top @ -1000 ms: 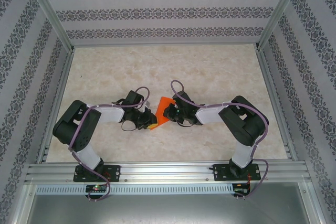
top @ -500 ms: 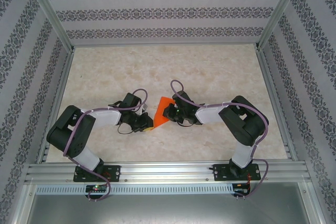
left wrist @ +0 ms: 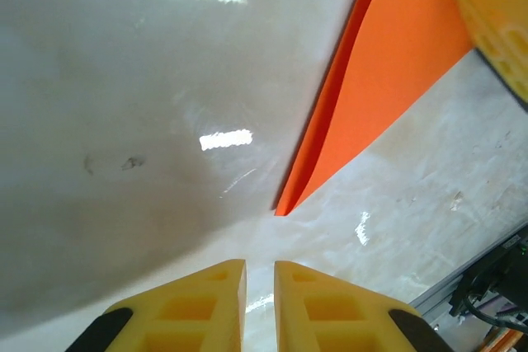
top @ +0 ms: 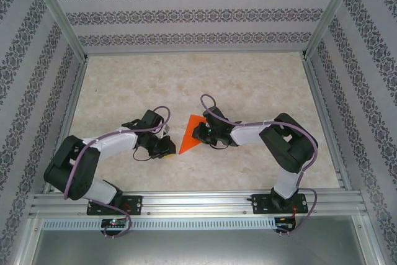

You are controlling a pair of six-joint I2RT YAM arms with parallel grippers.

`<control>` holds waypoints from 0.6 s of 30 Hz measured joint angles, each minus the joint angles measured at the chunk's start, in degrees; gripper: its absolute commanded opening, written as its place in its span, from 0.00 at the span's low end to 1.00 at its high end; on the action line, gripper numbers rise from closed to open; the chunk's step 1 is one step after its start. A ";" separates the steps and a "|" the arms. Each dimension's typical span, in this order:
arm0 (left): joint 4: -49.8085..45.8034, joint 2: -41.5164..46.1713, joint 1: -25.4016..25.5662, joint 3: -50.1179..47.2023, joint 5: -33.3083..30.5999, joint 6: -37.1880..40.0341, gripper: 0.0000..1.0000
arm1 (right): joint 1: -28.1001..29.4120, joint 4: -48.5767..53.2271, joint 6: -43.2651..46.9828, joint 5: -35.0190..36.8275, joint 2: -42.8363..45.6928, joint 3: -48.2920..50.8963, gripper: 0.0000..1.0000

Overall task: Fold a paper plane with a square sheet of paper (pick it up from the middle)
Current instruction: Third fold the triangle at the center of the table.

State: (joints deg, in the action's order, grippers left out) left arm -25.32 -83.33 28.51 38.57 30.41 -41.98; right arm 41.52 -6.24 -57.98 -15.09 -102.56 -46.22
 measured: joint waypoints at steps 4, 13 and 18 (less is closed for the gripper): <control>-0.13 1.16 0.00 1.51 -1.42 -0.02 0.20 | 0.00 4.50 1.36 0.11 1.95 -1.11 0.21; -0.09 1.62 0.00 4.02 -2.23 -0.04 0.23 | 0.00 13.27 4.07 5.07 12.92 -3.21 0.27; 0.02 0.00 0.02 6.51 -1.81 0.11 0.25 | -0.04 14.27 3.89 7.56 16.76 -0.31 0.31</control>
State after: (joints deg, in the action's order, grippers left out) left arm -25.30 -83.33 28.53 45.08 28.60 -41.87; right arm 41.47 8.03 -54.08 -7.53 -85.80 -46.52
